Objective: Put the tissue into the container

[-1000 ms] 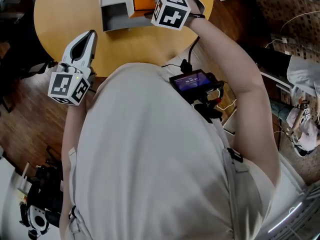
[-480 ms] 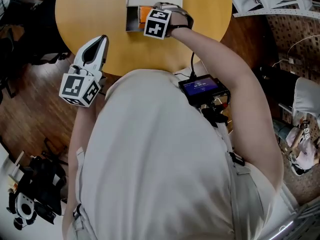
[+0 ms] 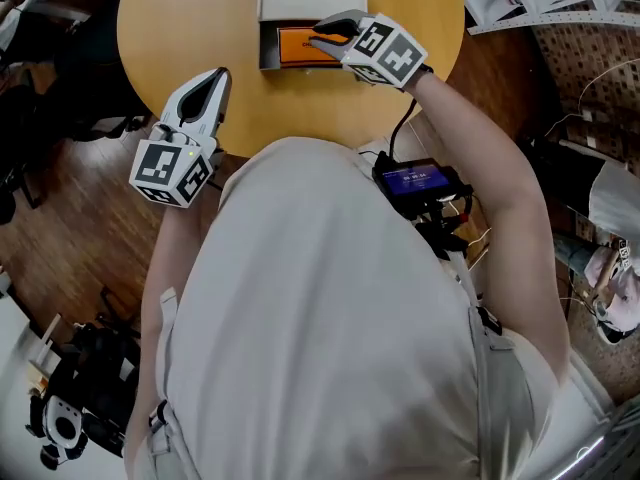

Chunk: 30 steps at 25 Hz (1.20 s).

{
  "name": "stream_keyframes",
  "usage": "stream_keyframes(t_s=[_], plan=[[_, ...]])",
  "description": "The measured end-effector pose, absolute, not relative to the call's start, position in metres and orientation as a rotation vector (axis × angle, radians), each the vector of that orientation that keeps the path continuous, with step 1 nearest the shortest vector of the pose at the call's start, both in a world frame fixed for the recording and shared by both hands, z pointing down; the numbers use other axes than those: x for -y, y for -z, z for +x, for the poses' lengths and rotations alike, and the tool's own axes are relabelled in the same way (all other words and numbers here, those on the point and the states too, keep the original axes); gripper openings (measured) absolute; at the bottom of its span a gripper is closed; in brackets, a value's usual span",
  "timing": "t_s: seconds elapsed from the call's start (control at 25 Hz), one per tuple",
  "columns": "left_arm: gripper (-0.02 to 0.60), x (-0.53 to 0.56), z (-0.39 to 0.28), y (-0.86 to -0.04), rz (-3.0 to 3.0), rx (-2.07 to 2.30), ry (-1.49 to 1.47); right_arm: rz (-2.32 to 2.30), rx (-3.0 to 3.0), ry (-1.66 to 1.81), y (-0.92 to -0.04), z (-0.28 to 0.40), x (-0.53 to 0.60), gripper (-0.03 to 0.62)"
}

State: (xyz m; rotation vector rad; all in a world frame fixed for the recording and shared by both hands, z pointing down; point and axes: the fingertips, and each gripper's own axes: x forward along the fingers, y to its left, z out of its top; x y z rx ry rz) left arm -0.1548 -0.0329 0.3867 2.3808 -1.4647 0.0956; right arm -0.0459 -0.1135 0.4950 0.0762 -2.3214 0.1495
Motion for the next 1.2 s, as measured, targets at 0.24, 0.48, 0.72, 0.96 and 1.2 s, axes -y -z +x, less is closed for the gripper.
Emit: stream_keyframes(t_s=[0.24,0.48,0.72,0.96,1.2], plan=[[0.0,0.062,-0.14,-0.376,2.463,1.38,-0.098,0.076,2.729,-0.481,-0.376,-0.033,0.1,-0.002],[0.0,0.074,-0.118,-0.385,2.506,1.308,-0.115,0.124,2.779,-0.208,-0.365,-0.008,0.088,0.0],[0.0,0.067,-0.112,-0.39,2.502,1.291,-0.126,0.128,2.788,-0.166,-0.364,-0.009,0.086,0.0],[0.0,0.066,-0.11,-0.394,2.494,1.294,-0.131,0.115,2.794,-0.169,-0.363,-0.01,0.09,0.0],[0.0,0.063,-0.113,-0.391,2.492,1.31,-0.129,0.108,2.791,-0.17,-0.364,-0.012,0.09,0.0]])
